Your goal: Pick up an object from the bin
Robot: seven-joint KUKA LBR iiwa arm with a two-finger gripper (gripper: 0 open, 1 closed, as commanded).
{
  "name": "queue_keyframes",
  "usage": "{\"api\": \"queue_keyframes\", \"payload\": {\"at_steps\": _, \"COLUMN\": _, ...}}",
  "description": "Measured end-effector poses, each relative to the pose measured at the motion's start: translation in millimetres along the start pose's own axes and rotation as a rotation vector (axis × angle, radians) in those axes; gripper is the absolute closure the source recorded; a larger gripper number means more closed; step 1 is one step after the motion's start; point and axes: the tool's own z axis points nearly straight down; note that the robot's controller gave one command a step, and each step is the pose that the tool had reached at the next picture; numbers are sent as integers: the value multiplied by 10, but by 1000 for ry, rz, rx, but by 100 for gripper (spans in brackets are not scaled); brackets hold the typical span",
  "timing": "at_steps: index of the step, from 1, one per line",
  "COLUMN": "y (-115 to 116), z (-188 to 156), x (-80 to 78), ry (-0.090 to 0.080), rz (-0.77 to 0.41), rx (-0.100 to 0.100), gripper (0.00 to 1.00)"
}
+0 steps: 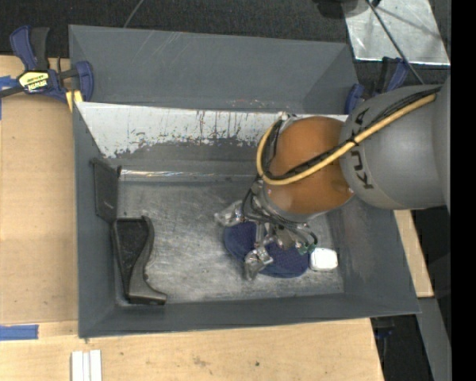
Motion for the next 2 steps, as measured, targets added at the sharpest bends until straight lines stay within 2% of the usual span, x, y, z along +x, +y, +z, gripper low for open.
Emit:
{"api": "queue_keyframes", "payload": {"at_steps": 1, "y": -18, "z": -22, "x": -33, "ry": -13, "rz": 4, "rx": 4, "gripper": 100}}
{"api": "queue_keyframes", "payload": {"at_steps": 2, "y": -41, "z": -1086, "x": 172, "ry": -1, "rz": -109, "rx": 6, "gripper": 100}}
